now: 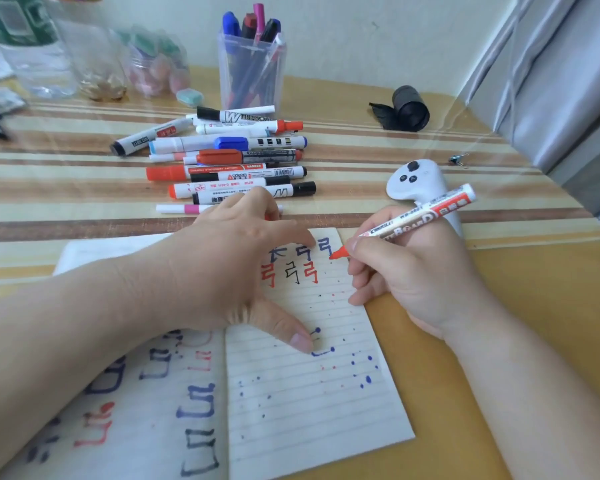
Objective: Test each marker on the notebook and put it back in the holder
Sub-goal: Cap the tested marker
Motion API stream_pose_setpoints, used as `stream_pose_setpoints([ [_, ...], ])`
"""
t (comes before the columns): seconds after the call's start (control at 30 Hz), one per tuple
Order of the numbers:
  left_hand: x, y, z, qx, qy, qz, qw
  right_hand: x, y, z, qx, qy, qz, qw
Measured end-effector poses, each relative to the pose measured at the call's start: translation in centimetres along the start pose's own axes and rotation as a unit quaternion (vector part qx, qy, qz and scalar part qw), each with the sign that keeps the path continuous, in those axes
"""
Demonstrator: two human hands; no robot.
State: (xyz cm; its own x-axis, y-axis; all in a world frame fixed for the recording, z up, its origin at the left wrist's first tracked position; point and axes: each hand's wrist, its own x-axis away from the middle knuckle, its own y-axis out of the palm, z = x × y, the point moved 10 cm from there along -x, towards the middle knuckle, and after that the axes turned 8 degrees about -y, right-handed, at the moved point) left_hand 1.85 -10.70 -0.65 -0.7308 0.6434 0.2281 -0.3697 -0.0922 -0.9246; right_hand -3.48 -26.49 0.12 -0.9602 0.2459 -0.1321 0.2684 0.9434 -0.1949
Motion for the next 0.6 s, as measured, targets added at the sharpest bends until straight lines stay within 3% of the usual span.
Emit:
stream_pose_setpoints([
  [0.4, -0.2, 0.0, 0.1, -0.006, 0.002, 0.006, 1.0, -1.3, 0.4, -0.5, 0.101, -0.05, -0.047, 0.992],
  [0.6, -0.2, 0.1, -0.1, -0.013, -0.007, 0.003, 1.0, -1.4, 0.5, -0.3, 0.085, -0.045, -0.062, 0.993],
])
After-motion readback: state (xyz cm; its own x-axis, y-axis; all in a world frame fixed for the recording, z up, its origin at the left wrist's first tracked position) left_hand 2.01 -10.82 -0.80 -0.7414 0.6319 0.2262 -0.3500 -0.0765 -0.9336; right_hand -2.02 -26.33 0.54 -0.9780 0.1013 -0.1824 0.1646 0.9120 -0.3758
